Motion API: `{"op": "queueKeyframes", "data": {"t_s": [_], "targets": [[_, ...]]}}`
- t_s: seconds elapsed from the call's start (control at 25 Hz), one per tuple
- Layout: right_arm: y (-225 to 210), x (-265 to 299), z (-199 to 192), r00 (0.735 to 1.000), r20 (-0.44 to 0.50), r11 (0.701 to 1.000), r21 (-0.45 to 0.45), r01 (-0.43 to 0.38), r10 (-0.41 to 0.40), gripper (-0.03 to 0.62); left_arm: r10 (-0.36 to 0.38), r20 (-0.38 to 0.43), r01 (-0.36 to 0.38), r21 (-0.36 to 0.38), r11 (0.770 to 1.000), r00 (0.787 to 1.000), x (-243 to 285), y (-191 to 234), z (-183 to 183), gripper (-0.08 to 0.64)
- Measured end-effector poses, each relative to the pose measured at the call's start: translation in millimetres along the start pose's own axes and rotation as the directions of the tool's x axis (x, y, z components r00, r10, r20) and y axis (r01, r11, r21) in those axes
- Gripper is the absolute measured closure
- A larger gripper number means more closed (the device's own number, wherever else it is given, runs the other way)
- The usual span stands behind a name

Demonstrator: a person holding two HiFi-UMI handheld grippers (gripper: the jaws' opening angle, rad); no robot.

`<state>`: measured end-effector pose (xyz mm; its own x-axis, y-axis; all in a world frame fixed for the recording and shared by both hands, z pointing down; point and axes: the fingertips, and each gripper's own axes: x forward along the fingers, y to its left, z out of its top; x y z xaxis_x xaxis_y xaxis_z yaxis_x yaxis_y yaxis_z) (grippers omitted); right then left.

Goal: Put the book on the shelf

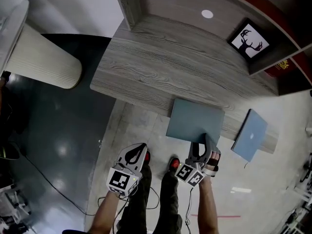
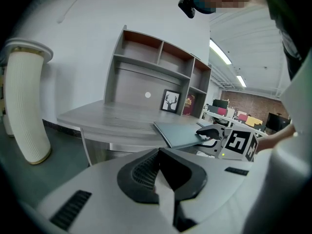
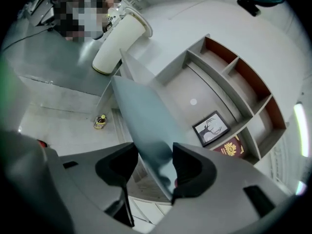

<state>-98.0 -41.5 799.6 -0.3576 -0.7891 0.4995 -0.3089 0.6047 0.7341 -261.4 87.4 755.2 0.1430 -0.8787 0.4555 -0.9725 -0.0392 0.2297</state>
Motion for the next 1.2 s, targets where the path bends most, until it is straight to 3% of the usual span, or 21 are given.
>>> {"op": "queueKeyframes", "data": {"t_s": [0.36,0.64,0.8,1.08,1.2], "targets": [[-10,-8,6,1.000,0.004,1.000,0.000,0.011,-0.011,0.430,0.021,0.019,-0.021,0.002,1.000,1.000,-11,2,15,0.554],[-35,-17,18,0.999,0.032,0.985,0.166,-0.040,0.035,0.475,0.026,0.029,-0.026,0.006,1.000,0.999,-17,-3,28,0.554],[-52,-24,20,0.996,0.067,0.974,0.215,-0.070,0.057,0.490,0.015,0.040,-0.015,0.011,1.000,0.999,-21,-12,42,0.554],[-84,-42,21,0.994,0.104,0.906,0.415,-0.082,0.042,0.509,-0.020,0.056,0.018,0.041,0.999,0.998,-23,-36,72,0.554],[-100,-52,27,0.990,0.140,0.852,0.516,-0.089,0.018,0.517,-0.035,0.064,0.032,0.045,0.998,0.997,-26,-46,87,0.554]]}}
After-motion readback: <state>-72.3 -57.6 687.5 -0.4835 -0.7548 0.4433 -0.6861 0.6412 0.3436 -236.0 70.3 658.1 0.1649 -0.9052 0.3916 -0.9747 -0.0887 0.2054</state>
